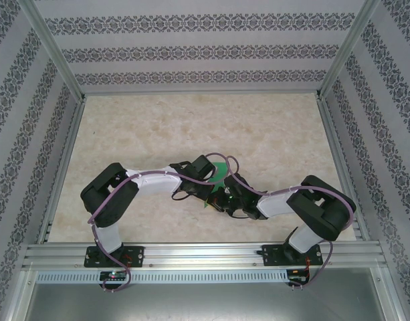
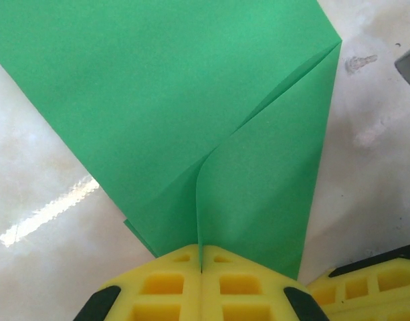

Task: Fold a paper plane with a square sheet of paper (pick it up from the middle)
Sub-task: Third fold the triangle at the center of the table.

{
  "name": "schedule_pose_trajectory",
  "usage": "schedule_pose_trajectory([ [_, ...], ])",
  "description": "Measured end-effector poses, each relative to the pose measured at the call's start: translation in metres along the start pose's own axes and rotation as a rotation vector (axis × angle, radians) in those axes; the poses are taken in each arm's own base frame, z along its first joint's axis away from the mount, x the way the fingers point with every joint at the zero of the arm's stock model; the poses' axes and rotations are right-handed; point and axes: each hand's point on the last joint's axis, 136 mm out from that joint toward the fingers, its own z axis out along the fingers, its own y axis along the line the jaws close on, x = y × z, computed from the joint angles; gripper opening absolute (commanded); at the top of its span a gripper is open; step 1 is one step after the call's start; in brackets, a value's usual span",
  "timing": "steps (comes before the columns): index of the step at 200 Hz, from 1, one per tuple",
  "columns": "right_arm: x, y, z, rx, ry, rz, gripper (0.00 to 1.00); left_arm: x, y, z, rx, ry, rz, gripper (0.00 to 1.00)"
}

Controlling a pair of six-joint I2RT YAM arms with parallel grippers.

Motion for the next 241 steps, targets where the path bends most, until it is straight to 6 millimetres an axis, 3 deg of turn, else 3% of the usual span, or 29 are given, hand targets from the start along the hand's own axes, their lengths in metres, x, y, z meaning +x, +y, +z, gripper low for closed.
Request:
schedule_pose_trajectory([
  [77, 0.005, 0.013, -0.009, -0.022, -0.018, -0.022, 0.02, -0.001, 0.000, 0.000, -0.002, -0.002, 0.000, 0.00],
  [141, 0.009, 0.003, 0.003, -0.015, -0.007, 0.018, 0.01, -0.001, 0.000, 0.000, -0.002, 0.000, 0.000, 0.00],
  [241, 0.018, 0.001, -0.001, 0.045, 0.001, 0.016, 0.01, -0.001, 0.000, 0.000, -0.003, 0.000, 0.000, 0.00],
])
